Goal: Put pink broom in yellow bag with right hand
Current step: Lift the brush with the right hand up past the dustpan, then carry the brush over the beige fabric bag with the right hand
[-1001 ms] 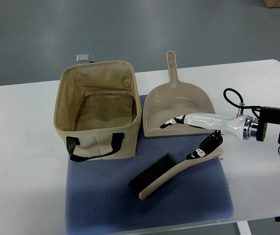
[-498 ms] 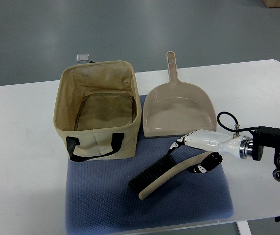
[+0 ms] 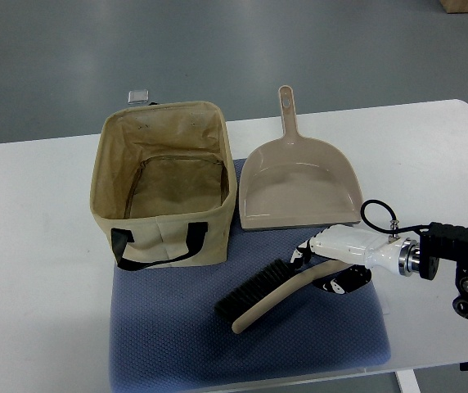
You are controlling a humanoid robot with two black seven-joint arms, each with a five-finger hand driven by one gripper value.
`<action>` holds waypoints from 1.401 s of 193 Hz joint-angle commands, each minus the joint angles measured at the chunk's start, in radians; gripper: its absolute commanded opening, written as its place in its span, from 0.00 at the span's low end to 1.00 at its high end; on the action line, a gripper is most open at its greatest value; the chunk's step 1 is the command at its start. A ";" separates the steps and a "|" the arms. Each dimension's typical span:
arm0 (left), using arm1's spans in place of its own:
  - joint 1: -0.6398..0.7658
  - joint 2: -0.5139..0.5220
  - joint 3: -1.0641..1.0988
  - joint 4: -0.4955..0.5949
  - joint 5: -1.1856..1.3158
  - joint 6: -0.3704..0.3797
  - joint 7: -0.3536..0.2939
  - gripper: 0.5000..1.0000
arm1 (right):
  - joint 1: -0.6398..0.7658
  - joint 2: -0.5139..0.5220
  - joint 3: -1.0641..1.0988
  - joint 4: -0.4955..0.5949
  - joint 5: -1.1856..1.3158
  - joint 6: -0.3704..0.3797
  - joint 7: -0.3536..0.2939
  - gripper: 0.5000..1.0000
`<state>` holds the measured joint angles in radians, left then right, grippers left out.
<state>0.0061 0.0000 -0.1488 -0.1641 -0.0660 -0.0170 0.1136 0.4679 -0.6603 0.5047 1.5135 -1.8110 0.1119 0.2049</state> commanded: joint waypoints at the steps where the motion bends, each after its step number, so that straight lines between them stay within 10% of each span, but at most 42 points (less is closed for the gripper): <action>1: 0.000 0.000 0.000 0.000 0.000 -0.001 0.000 1.00 | -0.002 0.001 0.002 -0.004 -0.013 -0.001 -0.002 0.23; 25: 0.000 0.000 0.000 0.000 0.000 0.000 0.000 1.00 | -0.002 -0.001 0.002 -0.006 -0.014 -0.021 -0.024 0.00; 270: 0.000 0.000 0.000 0.000 0.000 0.000 0.000 1.00 | 0.239 -0.039 0.347 -0.288 0.070 -0.146 -0.045 0.00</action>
<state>0.0061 0.0000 -0.1488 -0.1641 -0.0660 -0.0167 0.1136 0.6548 -0.7034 0.8592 1.2275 -1.7412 -0.0415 0.1729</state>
